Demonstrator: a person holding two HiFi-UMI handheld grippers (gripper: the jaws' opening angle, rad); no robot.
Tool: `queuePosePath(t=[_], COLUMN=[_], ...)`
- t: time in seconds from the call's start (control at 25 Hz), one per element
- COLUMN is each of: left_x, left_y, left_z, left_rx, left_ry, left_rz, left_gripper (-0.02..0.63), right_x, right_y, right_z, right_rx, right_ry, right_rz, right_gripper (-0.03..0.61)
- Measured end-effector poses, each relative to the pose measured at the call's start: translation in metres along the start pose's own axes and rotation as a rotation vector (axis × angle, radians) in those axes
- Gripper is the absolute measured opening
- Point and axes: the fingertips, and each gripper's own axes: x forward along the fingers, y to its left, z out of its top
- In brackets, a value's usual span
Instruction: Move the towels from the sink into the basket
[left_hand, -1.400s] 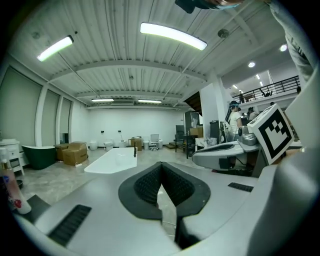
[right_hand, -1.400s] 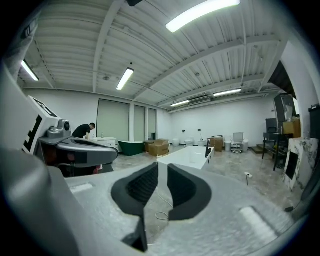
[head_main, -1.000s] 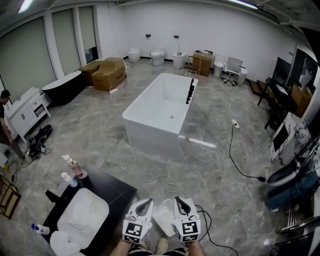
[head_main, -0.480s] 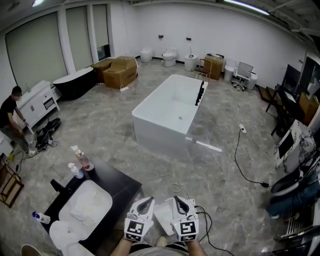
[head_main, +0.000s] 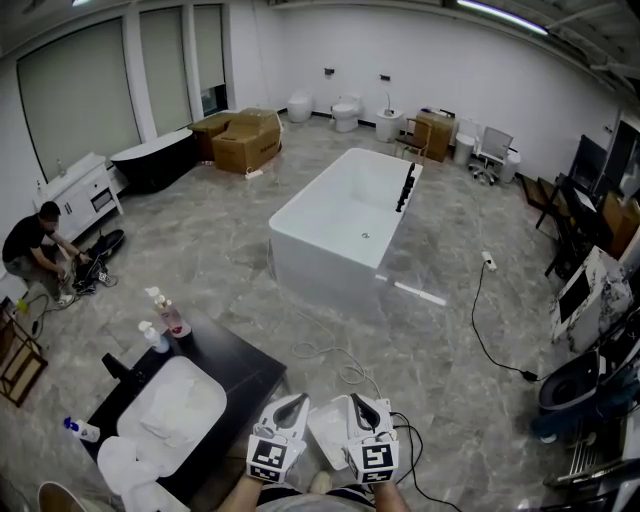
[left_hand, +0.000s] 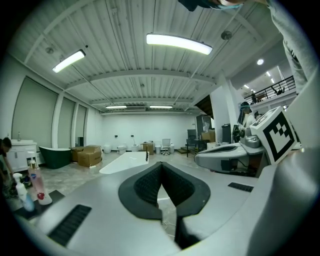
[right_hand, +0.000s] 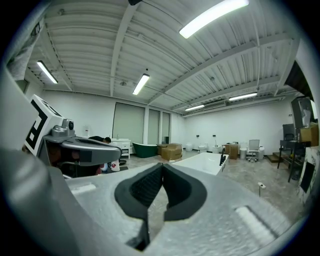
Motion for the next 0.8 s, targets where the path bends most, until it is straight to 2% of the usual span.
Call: queuePosePath(t=[0.4,0.8], left_x=[-0.023,-0.091], left_y=[0.017,0.06], left_z=[0.0,-0.012], left_rx=[0.003,-0.017], left_ry=[0.007,0.042], left_rz=[0.087,0.322], left_gripper=[0.009,0.009], right_x=[0.007,0.026], right_y=[0.032,0.109], right_z=[0.006,0.015], right_rx=[-0.009,-0.031], right_ry=[-0.012,-0.02], right_rz=[0.101,0.341], right_gripper=[0.0,0.0])
